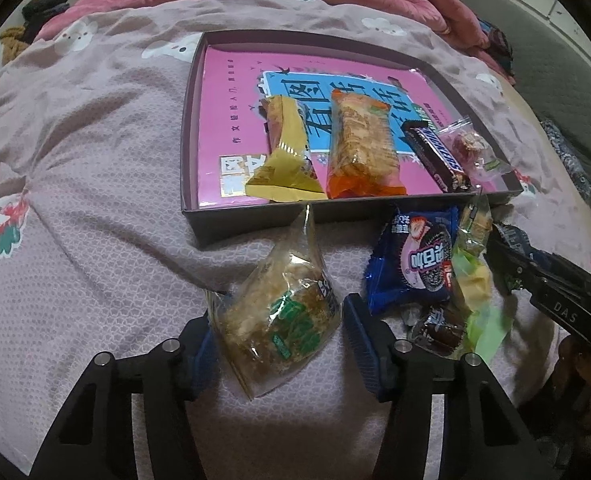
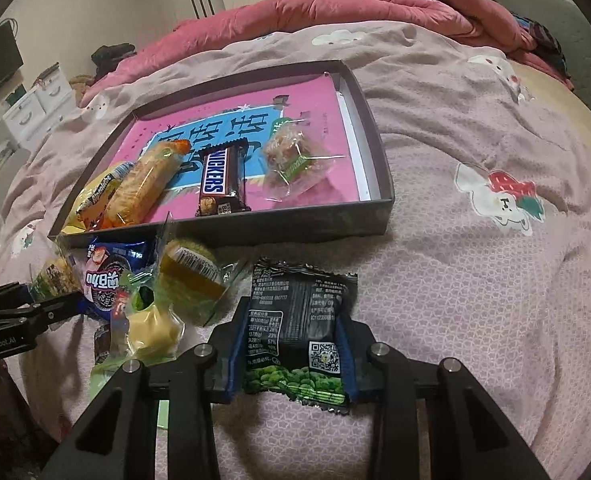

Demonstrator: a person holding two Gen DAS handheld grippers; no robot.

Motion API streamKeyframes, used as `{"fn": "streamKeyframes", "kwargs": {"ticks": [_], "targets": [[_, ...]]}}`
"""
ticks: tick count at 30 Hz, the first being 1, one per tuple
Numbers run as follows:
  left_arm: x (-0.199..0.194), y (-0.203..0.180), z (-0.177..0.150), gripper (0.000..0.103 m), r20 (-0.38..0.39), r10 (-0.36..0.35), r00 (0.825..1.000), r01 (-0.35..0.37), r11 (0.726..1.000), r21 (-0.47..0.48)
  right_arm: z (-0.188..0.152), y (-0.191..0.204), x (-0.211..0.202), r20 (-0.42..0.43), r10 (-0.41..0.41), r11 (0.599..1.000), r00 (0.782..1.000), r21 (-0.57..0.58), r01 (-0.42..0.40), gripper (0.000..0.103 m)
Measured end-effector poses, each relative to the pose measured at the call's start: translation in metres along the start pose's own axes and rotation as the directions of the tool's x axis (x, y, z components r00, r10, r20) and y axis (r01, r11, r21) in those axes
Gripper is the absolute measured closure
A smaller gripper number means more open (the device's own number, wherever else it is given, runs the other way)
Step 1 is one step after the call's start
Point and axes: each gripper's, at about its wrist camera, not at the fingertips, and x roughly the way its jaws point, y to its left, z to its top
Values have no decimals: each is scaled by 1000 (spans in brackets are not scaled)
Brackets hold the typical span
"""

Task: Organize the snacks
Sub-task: 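Grasp the black pea snack bag with the right gripper while the left grasps the clear nut bag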

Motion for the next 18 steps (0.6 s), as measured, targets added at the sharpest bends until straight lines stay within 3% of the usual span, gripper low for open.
{"fn": "streamKeyframes", "kwargs": {"ticks": [6,11,18], "targets": [[-6,-1,-2,58,6,-50,999,51,999,-11,0,-1,-3,13,9,1000,1000,3,-9,66],[-15,-14,-3,68,23,-63,998,62,997,41,-1,1,-10,37,26,1000,999,-2,-26,66],[-18,-17,-3,71,18,-85,996,84,995,49,0,2,-17,57,37,999,998,-2,-37,66]]}}
